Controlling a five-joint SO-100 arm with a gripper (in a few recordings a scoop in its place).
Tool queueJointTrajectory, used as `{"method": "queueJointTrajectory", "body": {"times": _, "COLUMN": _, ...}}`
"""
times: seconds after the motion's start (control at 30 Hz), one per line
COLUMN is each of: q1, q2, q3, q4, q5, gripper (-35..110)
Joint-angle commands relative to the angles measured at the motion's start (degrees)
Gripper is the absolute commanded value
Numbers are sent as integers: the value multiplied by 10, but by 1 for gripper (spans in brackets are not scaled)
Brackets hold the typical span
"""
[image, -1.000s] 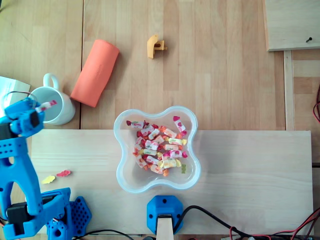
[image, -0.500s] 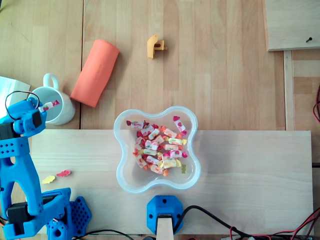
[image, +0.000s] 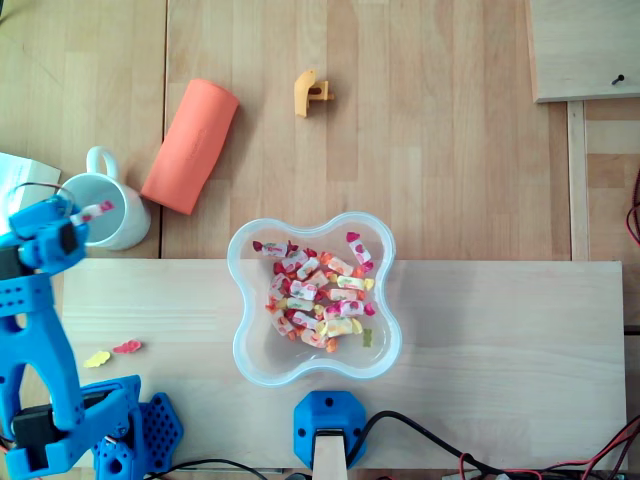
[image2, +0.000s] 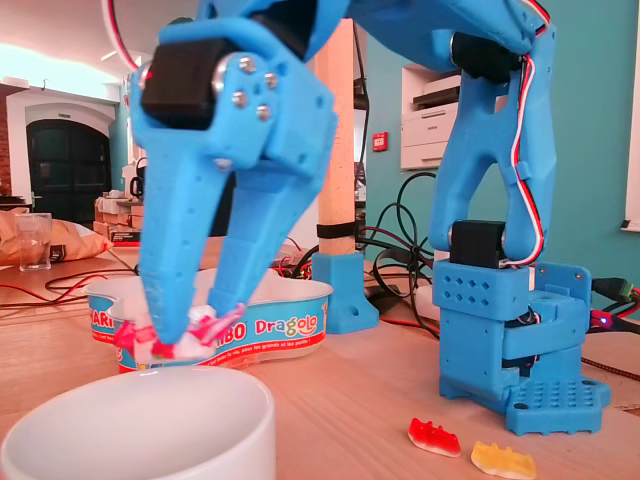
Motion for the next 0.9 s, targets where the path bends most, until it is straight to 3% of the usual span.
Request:
{"method": "queueJointTrajectory", "body": {"times": 0.0, "q1": -18, "q2": 28, "q3": -18, "q4": 5, "q5": -2, "gripper": -2}}
{"method": "queueJointTrajectory", "body": {"times": 0.87, "q1": -18, "q2": 28, "q3": -24, "q4": 4, "q5": -4, "gripper": -1}}
